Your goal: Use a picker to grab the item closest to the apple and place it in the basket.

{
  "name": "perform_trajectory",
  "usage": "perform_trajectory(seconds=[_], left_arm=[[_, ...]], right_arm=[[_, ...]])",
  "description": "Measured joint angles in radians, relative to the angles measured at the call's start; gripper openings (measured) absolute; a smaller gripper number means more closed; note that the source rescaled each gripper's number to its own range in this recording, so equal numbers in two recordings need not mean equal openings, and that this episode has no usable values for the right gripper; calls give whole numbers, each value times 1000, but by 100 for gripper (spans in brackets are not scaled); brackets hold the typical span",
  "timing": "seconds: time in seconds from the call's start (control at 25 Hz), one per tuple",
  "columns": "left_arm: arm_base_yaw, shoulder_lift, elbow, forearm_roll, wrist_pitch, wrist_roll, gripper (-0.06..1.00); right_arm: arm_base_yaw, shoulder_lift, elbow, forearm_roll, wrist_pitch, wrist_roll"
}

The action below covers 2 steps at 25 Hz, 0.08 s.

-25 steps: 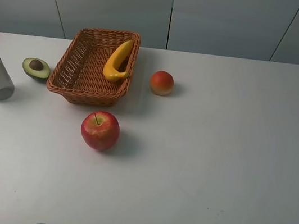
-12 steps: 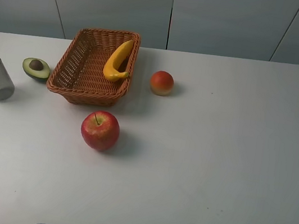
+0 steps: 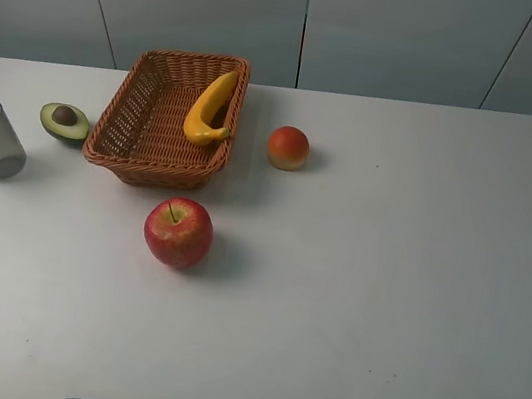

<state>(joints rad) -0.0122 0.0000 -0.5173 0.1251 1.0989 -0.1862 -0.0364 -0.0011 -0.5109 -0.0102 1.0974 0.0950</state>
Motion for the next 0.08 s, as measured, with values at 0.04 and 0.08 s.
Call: perform_trajectory(seconds=[0.04,0.08], left_arm=[[0,0,0,-12,0,18,100],[0,0,0,-27,-2,39,100]], right_arm=[[0,0,0,0,0,0],[0,0,0,0,0,0]])
